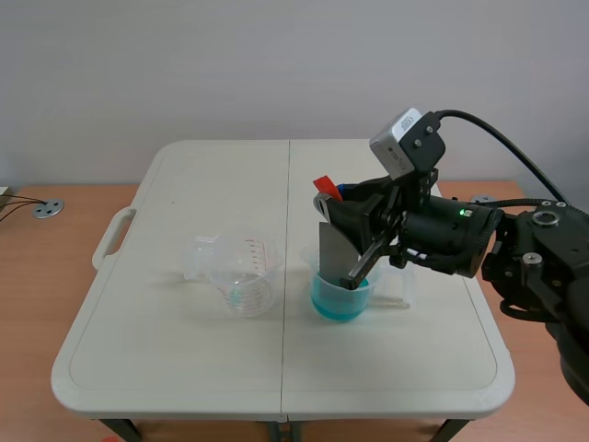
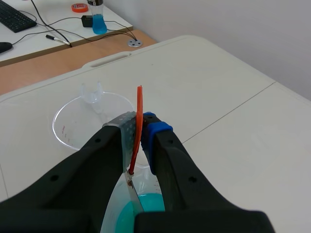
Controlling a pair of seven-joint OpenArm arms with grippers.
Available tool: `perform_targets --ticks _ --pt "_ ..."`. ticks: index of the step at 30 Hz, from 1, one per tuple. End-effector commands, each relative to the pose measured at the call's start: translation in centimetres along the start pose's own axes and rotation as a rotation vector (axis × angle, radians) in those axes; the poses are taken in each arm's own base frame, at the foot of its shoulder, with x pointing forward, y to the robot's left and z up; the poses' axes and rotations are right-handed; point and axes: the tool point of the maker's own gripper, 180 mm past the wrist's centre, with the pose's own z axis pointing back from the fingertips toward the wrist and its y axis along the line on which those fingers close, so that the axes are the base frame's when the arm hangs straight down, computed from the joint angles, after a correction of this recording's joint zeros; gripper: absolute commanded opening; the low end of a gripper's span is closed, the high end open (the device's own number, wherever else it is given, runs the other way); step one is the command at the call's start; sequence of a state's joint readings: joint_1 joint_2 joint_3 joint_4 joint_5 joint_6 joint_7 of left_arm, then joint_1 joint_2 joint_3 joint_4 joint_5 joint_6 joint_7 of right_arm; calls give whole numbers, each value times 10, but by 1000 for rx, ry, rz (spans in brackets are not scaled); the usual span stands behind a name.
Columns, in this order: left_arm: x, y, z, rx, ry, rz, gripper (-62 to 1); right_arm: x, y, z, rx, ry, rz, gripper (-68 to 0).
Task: Hold the metal plate by the orange handle, dip it into the blue solution, take it out and point at it, then put the plate back in the beaker on the left.
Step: 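Hold the plate still in the solution, then raise the plate and point at it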
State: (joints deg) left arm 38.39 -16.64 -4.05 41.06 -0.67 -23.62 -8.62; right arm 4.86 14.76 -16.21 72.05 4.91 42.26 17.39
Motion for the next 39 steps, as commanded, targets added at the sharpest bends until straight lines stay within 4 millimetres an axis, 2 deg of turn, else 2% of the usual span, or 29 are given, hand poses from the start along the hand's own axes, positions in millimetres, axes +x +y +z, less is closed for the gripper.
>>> perform_targets --ticks 1,15,20,23,27,30,34,39 --pt "-1 1 2 3 -5 5 -603 22 -6 0 -1 -62 32 -662" --pt "-1 0 2 2 -5 6 -603 44 -15 6 -28 -104 81 -662" --pt "0 -3 1 -1 -10 12 -603 56 -10 8 -17 -124 116 -662" --pt "6 5 2 11 -27 6 -603 63 -5 8 -9 -136 131 -662" --pt "27 31 9 48 -73 -9 -603 73 -1 9 -5 -150 154 -662" --pt "49 62 22 100 -129 -8 -603 80 -1 13 -15 -164 171 -662" --pt "86 111 48 197 -226 3 -603 93 -3 19 -33 -186 201 -662" --pt "139 170 93 323 -371 11 -603 108 -5 24 -49 -213 239 -662"
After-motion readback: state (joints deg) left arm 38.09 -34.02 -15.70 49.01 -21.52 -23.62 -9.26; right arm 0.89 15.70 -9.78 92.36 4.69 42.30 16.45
